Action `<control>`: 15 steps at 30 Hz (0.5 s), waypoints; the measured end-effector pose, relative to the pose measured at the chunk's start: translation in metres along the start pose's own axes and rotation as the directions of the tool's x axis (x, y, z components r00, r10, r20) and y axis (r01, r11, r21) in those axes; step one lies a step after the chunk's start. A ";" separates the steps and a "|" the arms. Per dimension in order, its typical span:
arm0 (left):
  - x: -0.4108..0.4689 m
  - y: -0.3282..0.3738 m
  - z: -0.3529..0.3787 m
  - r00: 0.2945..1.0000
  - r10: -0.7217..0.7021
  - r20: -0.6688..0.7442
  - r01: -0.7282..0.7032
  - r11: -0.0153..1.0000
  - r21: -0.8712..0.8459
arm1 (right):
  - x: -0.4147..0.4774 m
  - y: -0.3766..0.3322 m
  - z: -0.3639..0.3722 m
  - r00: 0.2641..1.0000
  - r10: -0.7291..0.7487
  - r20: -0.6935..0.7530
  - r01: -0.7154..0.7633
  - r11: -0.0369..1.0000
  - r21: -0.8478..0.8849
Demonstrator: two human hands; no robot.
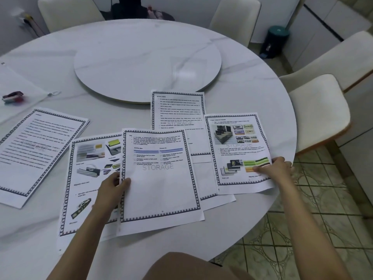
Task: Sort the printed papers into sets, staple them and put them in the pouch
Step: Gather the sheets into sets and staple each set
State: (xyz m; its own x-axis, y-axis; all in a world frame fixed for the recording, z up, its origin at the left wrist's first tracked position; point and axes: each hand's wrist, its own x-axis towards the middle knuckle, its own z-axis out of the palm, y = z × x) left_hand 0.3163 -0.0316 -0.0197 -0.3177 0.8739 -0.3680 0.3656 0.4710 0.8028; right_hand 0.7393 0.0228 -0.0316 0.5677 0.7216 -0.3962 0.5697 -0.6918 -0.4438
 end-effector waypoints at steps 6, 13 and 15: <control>0.000 0.003 0.007 1.000 -0.011 0.022 0.011 1.000 0.007 | -0.002 -0.001 -0.002 0.992 -0.113 -0.049 0.117 0.989 0.095; -0.004 0.008 0.025 0.996 -0.023 0.081 0.022 1.000 0.009 | -0.012 -0.007 -0.011 0.989 -0.062 0.133 -0.008 0.883 0.470; -0.005 0.008 0.029 0.994 -0.025 0.104 0.024 1.000 0.011 | -0.014 -0.008 -0.011 0.974 -0.095 0.208 -0.010 0.892 0.453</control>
State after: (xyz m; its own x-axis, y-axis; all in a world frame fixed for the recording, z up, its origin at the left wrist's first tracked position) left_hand 0.3462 -0.0282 -0.0249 -0.2341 0.8698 -0.4343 0.3680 0.4928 0.7885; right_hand 0.7335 0.0174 -0.0132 0.3752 0.7736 -0.5107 0.2333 -0.6120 -0.7557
